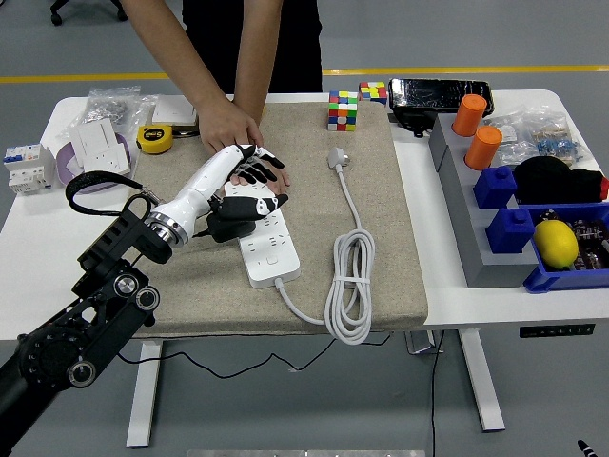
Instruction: Pick up the plug,place it near the board,insert it into the board,press the button
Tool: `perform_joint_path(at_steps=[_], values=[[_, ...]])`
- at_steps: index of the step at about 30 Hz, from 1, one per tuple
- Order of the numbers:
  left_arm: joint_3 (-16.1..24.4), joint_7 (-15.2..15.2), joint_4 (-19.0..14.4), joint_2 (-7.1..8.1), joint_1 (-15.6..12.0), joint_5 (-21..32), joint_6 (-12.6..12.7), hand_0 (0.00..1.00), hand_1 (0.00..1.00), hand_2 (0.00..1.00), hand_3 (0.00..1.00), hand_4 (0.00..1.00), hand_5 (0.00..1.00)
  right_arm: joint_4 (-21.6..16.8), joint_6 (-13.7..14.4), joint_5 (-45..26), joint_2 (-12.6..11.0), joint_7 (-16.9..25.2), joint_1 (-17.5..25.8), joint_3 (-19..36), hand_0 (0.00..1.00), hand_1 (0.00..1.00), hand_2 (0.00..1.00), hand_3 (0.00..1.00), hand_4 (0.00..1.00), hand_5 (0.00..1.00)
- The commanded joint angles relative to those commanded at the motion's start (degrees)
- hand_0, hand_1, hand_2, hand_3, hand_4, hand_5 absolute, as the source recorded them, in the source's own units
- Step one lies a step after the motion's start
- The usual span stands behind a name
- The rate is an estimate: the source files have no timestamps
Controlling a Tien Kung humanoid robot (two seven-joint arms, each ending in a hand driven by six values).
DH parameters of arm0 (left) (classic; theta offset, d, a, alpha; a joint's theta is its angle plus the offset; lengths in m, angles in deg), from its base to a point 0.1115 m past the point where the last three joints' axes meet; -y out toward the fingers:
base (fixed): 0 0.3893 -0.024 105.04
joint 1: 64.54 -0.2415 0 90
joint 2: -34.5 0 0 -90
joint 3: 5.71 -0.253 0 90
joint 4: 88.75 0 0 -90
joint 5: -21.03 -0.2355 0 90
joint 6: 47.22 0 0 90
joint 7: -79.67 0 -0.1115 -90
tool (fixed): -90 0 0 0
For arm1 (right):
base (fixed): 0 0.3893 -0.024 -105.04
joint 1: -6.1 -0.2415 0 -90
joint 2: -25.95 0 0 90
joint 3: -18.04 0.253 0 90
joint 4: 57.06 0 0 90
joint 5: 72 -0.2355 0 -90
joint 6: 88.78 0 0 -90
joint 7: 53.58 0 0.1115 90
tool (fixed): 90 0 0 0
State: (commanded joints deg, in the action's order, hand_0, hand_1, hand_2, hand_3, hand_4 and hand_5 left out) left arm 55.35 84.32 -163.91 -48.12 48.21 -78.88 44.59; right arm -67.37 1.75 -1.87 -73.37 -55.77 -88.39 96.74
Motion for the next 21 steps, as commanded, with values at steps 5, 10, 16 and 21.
perform_joint_path(at_steps=[5, 10, 16, 21], values=[[0.0, 0.2, 3.9, -0.75, 0.9, -1.3, -0.3, 0.956, 0.994, 0.97, 0.934, 0.998, 0.455, 0.0, 0.0, 0.1, -0.1, 0.0, 0.0, -0.2, 0.848, 0.783, 0.766, 0.807, 0.998, 0.998], [-0.7, -0.9, 7.5, -1.44, 1.4, -2.3, 1.2, 0.956, 0.994, 0.97, 0.934, 0.998, 0.455, 0.0, 0.0, 0.0, -0.2, 0.0, 0.0, -0.4, 0.848, 0.783, 0.766, 0.807, 0.998, 0.998], [-1.8, -1.9, 12.1, -1.82, 1.9, -5.9, 2.7, 0.895, 0.92, 0.856, 0.836, 0.998, 0.409, 0.0, -0.1, 0.1, -0.2, 0.0, 0.1, -0.5, 0.848, 0.783, 0.766, 0.807, 0.998, 0.998], [-1.9, -2.2, 14.8, -2.05, 2.0, -9.1, 3.6, 0.847, 0.877, 0.796, 0.796, 0.998, 0.366, 0.0, -0.1, 0.1, -0.3, 0.0, 0.1, -0.5, 0.848, 0.783, 0.766, 0.807, 0.998, 0.998]])
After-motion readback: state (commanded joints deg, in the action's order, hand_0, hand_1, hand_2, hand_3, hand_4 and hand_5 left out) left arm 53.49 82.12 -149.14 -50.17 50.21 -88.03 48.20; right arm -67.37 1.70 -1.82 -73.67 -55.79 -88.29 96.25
